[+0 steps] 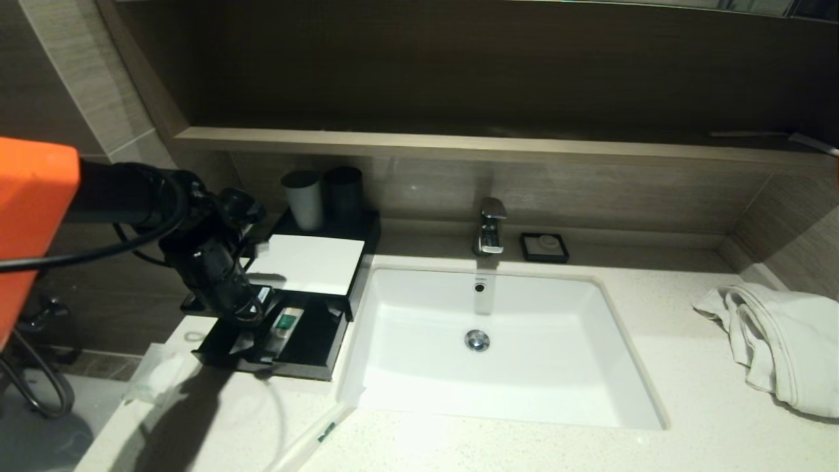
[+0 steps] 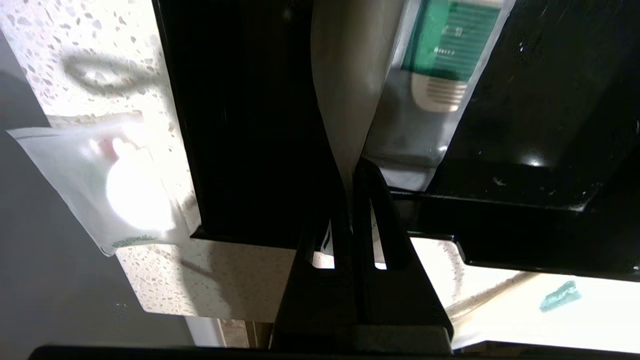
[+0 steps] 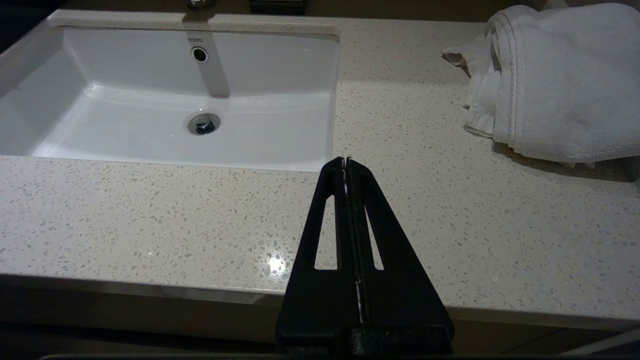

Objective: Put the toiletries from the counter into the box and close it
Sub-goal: Place the bathroom toiletry into the drawer

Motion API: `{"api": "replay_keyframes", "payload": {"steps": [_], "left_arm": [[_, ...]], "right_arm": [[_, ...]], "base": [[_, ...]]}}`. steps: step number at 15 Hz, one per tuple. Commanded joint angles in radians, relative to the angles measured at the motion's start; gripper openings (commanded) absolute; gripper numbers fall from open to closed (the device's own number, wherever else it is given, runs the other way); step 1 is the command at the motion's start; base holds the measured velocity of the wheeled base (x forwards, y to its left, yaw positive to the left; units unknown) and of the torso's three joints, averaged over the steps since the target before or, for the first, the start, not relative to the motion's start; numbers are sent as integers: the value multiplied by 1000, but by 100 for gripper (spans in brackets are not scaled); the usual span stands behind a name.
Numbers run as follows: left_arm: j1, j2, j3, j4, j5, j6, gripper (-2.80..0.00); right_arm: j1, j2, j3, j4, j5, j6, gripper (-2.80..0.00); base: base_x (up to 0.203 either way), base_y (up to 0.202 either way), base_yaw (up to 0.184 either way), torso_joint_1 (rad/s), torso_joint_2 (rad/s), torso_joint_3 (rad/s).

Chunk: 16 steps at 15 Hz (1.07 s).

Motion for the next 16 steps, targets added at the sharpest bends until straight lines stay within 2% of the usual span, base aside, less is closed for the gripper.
{"api": "replay_keyframes", "payload": {"steps": [1, 14, 15, 16], "left_arm": [[1, 21, -22, 4, 1, 0, -280], [2, 52, -58, -10, 2, 3, -280], [2, 52, -58, -9, 1, 3, 0], [2, 46, -57, -3, 1, 3, 0]], "right_arm": [[0, 0, 0, 0, 1, 0, -280], [0, 0, 0, 0, 0, 0, -280], [0, 0, 0, 0, 1, 0, -280], [0, 0, 0, 0, 0, 0, -280]], "base": [[0, 0, 0, 0, 0, 0], [0, 0, 0, 0, 0, 0], [0, 0, 0, 0, 0, 0], [0, 0, 0, 0, 0, 0]]}}
